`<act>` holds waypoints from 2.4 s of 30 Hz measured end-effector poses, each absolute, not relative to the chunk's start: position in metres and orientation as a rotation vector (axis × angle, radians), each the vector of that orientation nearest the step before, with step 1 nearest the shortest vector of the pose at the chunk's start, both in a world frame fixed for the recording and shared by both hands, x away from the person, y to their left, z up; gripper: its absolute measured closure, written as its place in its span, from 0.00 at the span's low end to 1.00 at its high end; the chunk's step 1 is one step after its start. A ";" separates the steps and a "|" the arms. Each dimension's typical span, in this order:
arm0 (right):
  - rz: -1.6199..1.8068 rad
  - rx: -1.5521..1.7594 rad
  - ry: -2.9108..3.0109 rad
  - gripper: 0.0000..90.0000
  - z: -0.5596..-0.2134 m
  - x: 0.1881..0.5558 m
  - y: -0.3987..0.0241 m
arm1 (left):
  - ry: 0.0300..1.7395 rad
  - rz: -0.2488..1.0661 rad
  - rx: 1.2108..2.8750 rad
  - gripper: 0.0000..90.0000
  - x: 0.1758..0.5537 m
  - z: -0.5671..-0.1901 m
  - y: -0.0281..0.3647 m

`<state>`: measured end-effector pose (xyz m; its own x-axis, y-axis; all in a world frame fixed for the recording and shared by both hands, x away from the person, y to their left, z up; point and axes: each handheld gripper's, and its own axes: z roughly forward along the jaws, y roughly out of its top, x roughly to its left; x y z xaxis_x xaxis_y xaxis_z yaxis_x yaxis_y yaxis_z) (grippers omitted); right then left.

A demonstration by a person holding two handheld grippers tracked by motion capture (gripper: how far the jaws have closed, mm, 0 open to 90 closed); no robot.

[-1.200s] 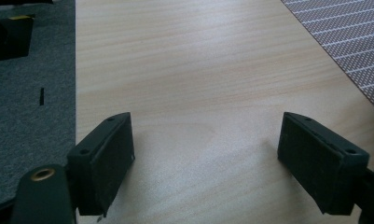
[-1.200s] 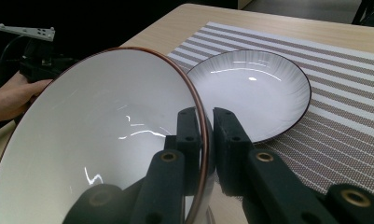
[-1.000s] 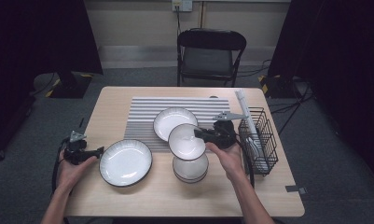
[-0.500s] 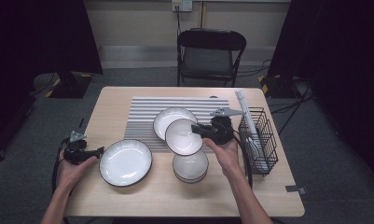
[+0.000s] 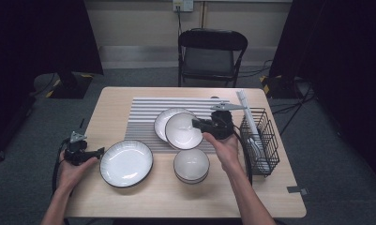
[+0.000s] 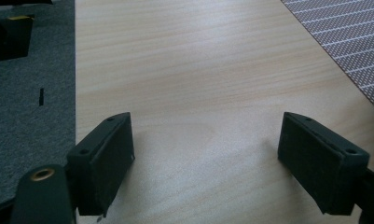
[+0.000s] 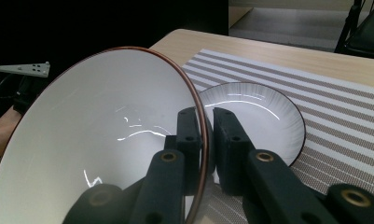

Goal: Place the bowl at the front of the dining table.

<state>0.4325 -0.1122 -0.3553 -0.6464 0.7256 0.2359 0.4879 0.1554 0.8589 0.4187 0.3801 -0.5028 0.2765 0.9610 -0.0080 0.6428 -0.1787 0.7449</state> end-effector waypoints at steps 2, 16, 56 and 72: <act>1.480 1.185 2.190 0.91 -0.354 0.434 -0.111 | 1.441 0.635 1.907 0.20 0.419 -0.503 0.380; 1.463 1.199 2.158 0.91 -0.341 0.447 -0.103 | 1.440 0.634 1.907 0.20 0.419 -0.503 0.380; 1.362 1.306 2.131 0.91 -0.354 0.501 -0.075 | 1.439 0.633 1.908 0.20 0.419 -0.503 0.380; 1.299 1.375 2.108 0.91 -0.366 0.527 -0.071 | 1.439 0.630 1.908 0.20 0.419 -0.503 0.380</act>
<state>0.5273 -0.0715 -0.3661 -0.4924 0.8450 0.2085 0.5661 0.1289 0.8142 0.4188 0.3803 -0.5028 0.2790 0.9602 -0.0105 0.6434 -0.1788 0.7444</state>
